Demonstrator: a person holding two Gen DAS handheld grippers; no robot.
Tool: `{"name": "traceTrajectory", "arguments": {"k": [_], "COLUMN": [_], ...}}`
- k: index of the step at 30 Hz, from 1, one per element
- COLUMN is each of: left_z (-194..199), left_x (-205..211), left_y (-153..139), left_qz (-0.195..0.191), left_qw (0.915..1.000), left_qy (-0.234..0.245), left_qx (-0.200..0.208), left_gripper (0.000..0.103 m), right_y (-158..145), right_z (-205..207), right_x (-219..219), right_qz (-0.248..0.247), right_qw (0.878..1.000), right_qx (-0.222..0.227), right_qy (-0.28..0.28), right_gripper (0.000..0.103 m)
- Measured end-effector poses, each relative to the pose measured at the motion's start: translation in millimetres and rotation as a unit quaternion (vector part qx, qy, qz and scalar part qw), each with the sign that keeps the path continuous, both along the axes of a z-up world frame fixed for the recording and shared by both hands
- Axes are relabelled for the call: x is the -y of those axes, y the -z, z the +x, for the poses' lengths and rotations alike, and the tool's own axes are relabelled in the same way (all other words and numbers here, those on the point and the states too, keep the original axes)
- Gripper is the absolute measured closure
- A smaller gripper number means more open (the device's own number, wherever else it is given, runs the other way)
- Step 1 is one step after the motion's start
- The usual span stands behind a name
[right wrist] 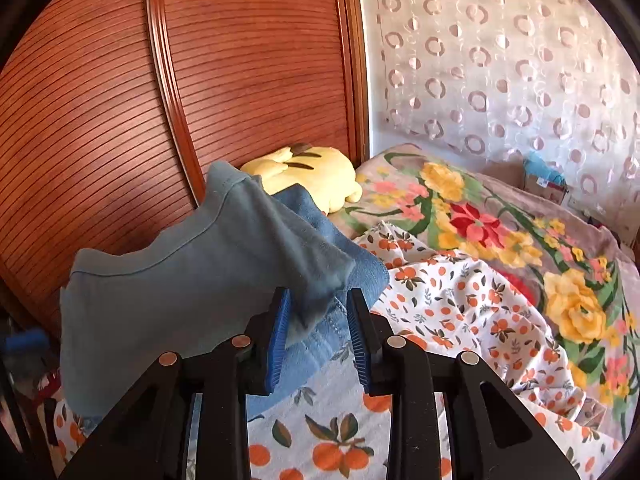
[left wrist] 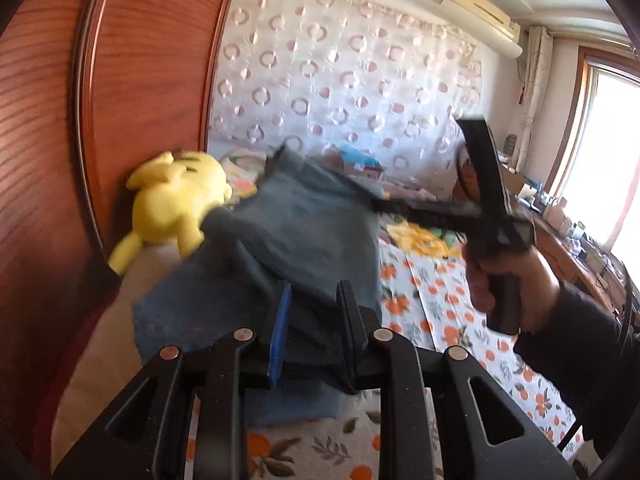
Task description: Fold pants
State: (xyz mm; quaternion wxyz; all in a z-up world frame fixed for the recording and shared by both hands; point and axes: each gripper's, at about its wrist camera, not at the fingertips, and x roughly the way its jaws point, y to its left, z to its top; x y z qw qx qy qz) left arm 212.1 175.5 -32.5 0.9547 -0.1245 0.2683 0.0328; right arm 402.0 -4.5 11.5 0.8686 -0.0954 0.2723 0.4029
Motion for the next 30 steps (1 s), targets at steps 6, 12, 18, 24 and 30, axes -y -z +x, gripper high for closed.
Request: {"name": "traceTrajectory", "arguments": {"k": [6, 12, 18, 24, 30], "left_z": [30.1, 56.7, 49.1, 30.6, 17.3], "left_x": [-9.4, -27.6, -24.0, -2.8, 28.0], "left_y": [-10.3, 9.9, 26.3, 15.8, 8.5], "left_qz": [0.057, 0.076, 0.083, 0.087, 0.098], "left_qw": [0.9984, 0.9956, 0.9935, 0.9943, 0.9944], "left_qy": [-0.003, -0.018, -0.028, -0.028, 0.003], "left_qx": [-0.004, -0.052, -0.073, -0.055, -0.039], "left_gripper": [0.078, 0.078, 0.078, 0.073, 0.053], "right_y": [-2.5, -4.9, -1.8, 2.5, 5.1], "right_z": [-17.5, -44.1, -69.4, -96.4, -127.4], "right_x": [14.9, 39.1, 60.5, 84.3, 105.6], "right_qz": [0.014, 0.021, 0.018, 0.026, 0.042], "right_qw": [1.0, 1.0, 1.0, 0.998, 0.996], "right_qx": [-0.004, 0.0, 0.006, 0.014, 0.011], "right_qy": [-0.008, -0.007, -0.001, 0.046, 0.084], "right_gripper": [0.073, 0.072, 0.071, 0.07, 0.07]}}
